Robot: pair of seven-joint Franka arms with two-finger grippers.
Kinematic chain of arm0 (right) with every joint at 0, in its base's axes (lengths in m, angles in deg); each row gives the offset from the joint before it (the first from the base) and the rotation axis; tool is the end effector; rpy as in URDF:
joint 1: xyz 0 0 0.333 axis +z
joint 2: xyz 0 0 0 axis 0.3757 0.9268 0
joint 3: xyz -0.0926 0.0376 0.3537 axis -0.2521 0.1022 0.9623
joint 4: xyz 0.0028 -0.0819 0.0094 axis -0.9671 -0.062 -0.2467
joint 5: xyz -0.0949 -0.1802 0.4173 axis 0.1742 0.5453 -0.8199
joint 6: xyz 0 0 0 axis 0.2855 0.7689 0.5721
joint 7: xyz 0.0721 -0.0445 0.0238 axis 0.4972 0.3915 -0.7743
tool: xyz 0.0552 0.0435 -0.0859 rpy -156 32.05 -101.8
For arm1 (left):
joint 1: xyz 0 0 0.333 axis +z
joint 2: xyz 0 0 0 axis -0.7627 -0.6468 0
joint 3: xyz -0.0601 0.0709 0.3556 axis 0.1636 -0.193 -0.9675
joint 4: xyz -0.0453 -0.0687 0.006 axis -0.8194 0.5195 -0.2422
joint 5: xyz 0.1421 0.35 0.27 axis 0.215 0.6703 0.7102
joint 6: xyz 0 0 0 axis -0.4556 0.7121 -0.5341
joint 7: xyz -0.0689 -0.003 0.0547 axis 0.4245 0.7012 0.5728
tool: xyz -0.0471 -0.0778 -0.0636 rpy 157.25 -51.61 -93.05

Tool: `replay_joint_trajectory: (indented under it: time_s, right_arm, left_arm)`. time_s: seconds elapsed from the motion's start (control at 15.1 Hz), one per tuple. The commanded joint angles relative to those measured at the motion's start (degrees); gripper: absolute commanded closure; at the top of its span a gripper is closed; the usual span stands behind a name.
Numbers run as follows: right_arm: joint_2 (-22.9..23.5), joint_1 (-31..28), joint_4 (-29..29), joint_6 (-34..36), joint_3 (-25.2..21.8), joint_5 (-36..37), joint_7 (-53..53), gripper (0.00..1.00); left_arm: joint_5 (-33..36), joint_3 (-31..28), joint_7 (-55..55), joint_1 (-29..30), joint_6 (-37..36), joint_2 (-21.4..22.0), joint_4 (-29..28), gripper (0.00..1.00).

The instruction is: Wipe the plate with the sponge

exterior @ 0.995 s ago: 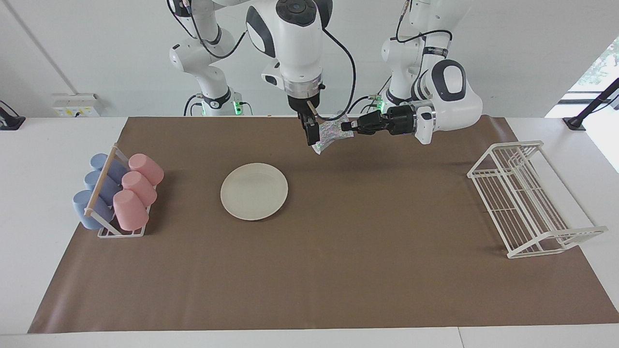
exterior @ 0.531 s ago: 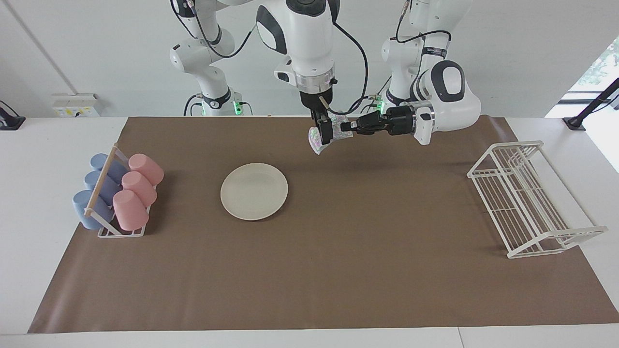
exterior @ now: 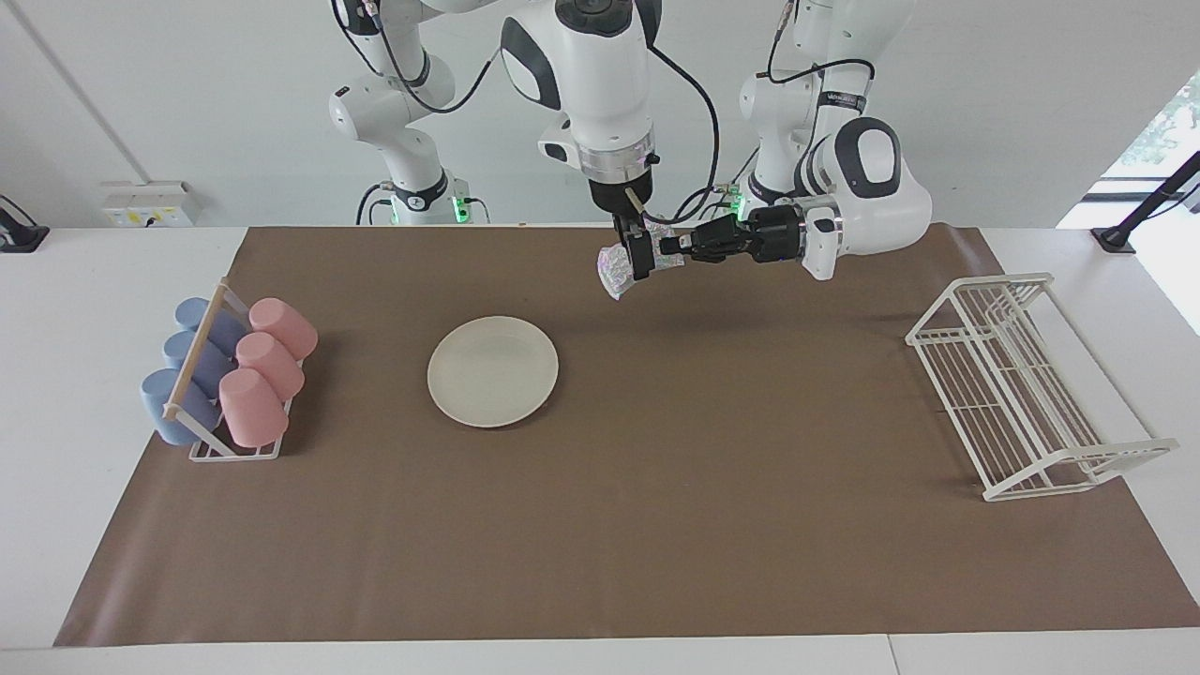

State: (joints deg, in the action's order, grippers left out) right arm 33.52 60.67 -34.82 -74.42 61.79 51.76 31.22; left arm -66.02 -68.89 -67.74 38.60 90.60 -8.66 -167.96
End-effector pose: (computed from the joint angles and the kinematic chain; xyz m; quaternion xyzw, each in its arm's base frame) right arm 0.5926 0.4511 0.6246 -0.7703 0.6314 0.0712 0.0530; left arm 0.5272 -0.2332 0.4679 0.7185 0.1491 -0.1369 0.6654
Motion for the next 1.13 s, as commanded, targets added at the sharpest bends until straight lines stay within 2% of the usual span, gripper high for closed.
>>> replay_joint_trajectory:
  time_s: [0.0,0.13,0.2,0.27,0.4,0.46,0.53,0.66,0.73,0.8,0.86,1.06]
  right_arm:
    - [-1.2,-0.2,-3.4,-2.7,0.3,-1.1,1.5,0.02]
    - [-2.2,-0.2,-5.8,-4.5,0.3,-1.1,1.4,0.08]
    - [-2.4,-0.2,-6.3,-5.0,0.3,-1.1,1.4,0.08]
    - [-2.4,-0.2,-6.5,-5.1,0.3,-1.1,1.5,0.16]
    - [-2.4,-0.3,-6.3,-4.8,0.4,-1.2,1.4,0.47]
    - [-2.4,-0.3,-6.4,-4.9,0.4,-1.4,1.3,0.54]
    - [-2.5,-0.3,-6.4,-4.8,0.4,-1.5,1.1,0.59]
    - [-2.4,-0.4,-6.3,-4.8,0.4,-1.5,1.0,0.59]
    - [-2.4,-0.4,-6.3,-4.9,0.3,-1.4,1.0,0.64]
    - [-2.4,-0.5,-6.1,-5.0,0.3,-1.5,1.0,0.77]
    - [-2.4,-0.7,-6.0,-5.2,0.4,-1.5,0.9,1.00]
    - [-2.4,-0.8,-5.9,-5.3,0.3,-1.3,0.8,1.00]
  left_arm:
    - [-1.4,-0.7,-1.6,-1.4,1.1,0.7,-1.2,1.00]
    - [-1.4,-0.7,-1.6,-1.4,1.0,0.7,-1.4,1.00]
    - [-1.4,-0.7,-1.6,-1.4,1.1,0.8,-1.4,1.00]
    - [-1.4,-0.7,-1.6,-1.4,1.2,0.7,-1.4,1.00]
    - [-1.4,-0.7,-1.6,-1.5,1.2,0.7,-1.4,1.00]
    - [-1.4,-0.7,-1.6,-1.5,1.2,0.7,-1.4,1.00]
    - [-1.4,-0.7,-1.6,-1.5,1.2,0.8,-1.4,1.00]
    - [-1.4,-0.7,-1.6,-1.5,1.1,0.8,-1.4,1.00]
    - [-1.4,-0.7,-1.6,-1.5,1.1,0.8,-1.4,1.00]
    - [-1.3,-0.7,-1.6,-1.5,1.1,0.8,-1.4,1.00]
    - [-1.3,-0.7,-1.6,-1.5,1.1,0.8,-1.4,1.00]
    - [-1.3,-0.6,-1.6,-2.2,1.3,0.7,-1.4,1.00]
